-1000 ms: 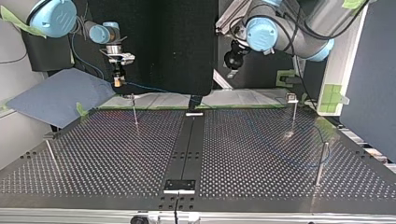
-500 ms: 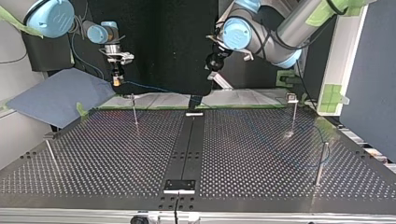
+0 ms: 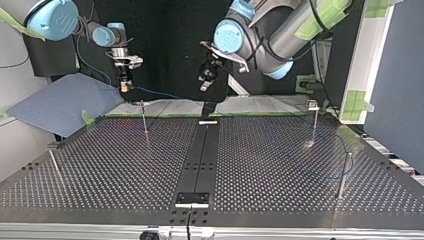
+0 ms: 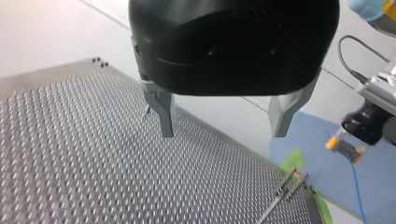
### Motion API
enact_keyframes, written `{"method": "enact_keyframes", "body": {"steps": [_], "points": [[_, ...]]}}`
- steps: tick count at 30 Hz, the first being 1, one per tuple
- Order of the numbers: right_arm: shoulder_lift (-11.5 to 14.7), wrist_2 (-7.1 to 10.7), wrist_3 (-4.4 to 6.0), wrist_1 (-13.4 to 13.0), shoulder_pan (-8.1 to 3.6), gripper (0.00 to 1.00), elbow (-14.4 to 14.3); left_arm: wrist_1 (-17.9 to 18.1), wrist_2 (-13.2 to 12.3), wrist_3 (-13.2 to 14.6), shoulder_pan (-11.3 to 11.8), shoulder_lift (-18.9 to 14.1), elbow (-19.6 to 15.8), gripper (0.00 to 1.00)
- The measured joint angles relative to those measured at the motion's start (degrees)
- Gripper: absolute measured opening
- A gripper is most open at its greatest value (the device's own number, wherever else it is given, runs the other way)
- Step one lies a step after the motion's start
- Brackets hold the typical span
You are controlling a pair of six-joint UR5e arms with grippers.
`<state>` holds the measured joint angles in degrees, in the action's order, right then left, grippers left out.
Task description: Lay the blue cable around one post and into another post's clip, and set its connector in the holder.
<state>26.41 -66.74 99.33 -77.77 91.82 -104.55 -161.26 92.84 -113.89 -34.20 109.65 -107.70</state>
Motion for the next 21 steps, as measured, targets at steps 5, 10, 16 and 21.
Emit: {"method": "enact_keyframes", "body": {"steps": [5, 10, 16, 21], "points": [[0.01, 0.12, 0.00, 0.05, -0.01, 0.00, 0.00, 2.17, -0.06, 0.47, -2.19, 2.20, 2.19, 1.00], [0.01, 0.19, 0.00, 0.10, -0.02, 0.00, 0.00, 4.61, -0.06, 2.08, -4.63, 4.63, 4.62, 1.00], [0.01, 0.24, -0.24, 0.14, 0.08, 0.00, 0.00, 7.51, -0.08, 4.28, -7.26, 7.53, 6.43, 1.00], [0.00, 0.33, -0.33, 0.15, 0.22, 0.00, 0.00, 10.16, -0.22, 6.10, -7.11, 10.18, 6.89, 1.00]]}}
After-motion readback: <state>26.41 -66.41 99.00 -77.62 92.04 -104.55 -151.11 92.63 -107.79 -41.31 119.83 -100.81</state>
